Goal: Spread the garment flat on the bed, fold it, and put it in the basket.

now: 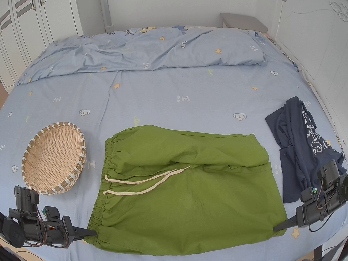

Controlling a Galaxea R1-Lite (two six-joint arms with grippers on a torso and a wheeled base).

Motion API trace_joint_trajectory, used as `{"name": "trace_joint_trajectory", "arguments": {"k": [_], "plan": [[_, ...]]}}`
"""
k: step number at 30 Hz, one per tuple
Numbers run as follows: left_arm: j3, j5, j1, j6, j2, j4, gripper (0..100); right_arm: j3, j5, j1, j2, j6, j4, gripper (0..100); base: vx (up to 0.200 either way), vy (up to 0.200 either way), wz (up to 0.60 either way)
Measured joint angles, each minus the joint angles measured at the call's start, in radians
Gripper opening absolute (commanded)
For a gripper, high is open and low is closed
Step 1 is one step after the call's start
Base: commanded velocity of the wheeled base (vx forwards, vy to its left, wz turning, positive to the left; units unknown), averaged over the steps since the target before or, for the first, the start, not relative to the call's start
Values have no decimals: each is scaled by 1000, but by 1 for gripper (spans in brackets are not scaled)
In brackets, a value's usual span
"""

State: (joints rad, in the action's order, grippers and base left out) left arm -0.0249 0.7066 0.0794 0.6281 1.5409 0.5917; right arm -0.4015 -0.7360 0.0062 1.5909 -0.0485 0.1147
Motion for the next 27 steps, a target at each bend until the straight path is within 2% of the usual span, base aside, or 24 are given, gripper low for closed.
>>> {"name": "trace_joint_trajectory", "arguments": {"k": [5, 12, 23, 27], "plan": [[6, -3, 3, -77, -12, -68, 0, 65, 12, 20, 1, 1, -38, 0, 0, 0, 0], [7, -3, 27, -147, 15, -84, 0, 132, 16, 30, 24, 1, -103, 0, 0, 0, 0], [7, 0, 103, -376, 52, -211, 0, 161, 19, 35, 62, 1, -125, 0, 0, 0, 0], [7, 0, 118, -416, 81, -211, 0, 166, 20, 39, 67, 1, -125, 0, 0, 0, 0]]}}
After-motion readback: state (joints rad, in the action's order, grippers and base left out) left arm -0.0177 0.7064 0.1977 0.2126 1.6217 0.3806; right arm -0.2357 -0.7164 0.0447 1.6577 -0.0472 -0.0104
